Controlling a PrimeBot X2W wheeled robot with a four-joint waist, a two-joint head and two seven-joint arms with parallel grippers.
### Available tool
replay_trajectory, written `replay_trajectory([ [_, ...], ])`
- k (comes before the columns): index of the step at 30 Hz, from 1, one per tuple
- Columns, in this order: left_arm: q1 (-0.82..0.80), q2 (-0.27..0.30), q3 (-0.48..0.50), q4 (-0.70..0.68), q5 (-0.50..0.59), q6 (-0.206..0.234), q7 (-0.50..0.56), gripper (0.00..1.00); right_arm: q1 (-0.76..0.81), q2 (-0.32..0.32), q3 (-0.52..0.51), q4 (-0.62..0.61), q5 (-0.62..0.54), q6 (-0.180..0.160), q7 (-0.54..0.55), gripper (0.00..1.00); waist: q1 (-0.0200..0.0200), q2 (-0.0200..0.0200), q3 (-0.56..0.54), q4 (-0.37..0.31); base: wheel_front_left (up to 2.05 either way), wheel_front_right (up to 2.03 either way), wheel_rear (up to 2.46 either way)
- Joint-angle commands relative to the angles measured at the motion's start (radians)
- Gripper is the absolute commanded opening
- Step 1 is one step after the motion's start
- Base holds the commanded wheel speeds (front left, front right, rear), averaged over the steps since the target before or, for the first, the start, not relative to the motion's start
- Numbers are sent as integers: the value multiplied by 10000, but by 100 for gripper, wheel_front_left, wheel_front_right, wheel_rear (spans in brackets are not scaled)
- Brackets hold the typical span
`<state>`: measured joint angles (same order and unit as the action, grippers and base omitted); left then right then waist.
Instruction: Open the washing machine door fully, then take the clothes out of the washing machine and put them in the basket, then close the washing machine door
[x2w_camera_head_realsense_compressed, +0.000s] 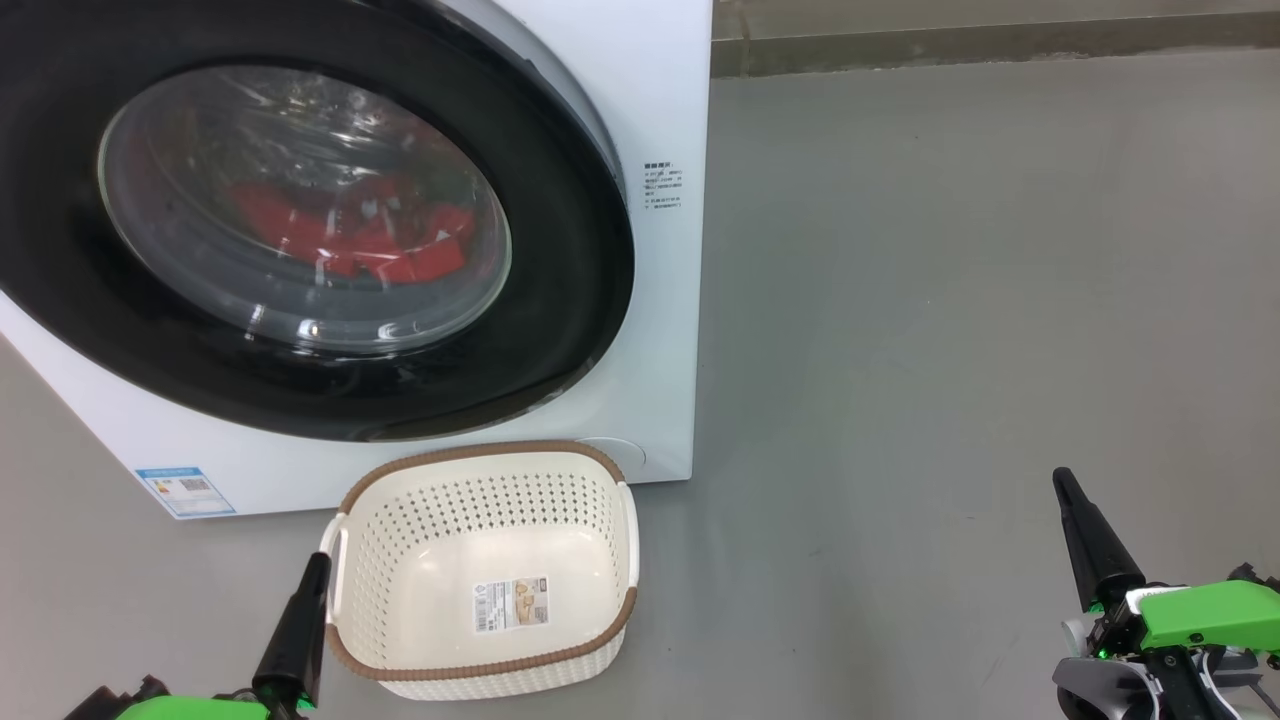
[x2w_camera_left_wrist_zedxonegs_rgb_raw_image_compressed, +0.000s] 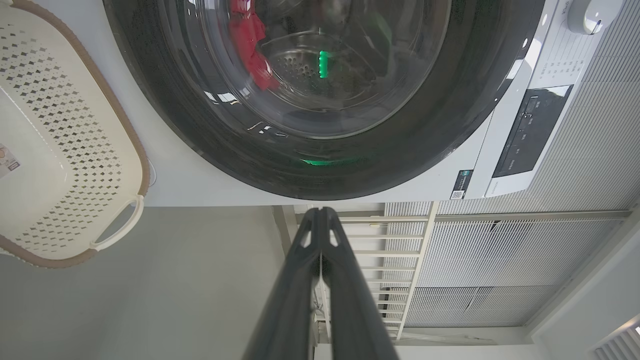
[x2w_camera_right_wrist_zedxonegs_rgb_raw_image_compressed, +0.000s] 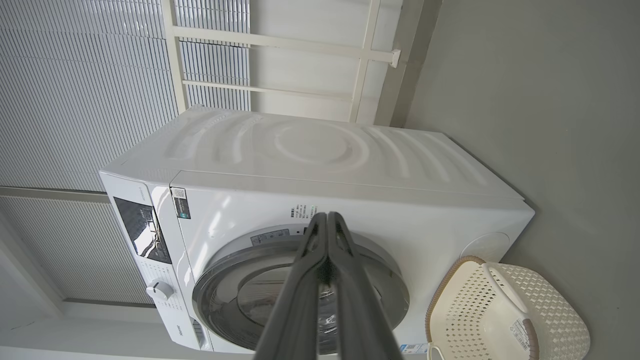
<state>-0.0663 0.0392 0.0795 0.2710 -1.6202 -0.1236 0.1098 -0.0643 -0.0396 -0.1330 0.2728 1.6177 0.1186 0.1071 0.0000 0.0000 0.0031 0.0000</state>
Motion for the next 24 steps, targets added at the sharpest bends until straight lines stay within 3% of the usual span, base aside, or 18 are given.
replay_trajectory([
  [1,-417,110,343,-261,115,-71,34,0,-436,-106,192,-280,-90,121,61,0,0,0,0,0,0,0,0],
  [24,-417,110,342,-261,115,-71,34,0,-436,-106,193,-280,-90,121,61,0,0,0,0,0,0,0,0],
])
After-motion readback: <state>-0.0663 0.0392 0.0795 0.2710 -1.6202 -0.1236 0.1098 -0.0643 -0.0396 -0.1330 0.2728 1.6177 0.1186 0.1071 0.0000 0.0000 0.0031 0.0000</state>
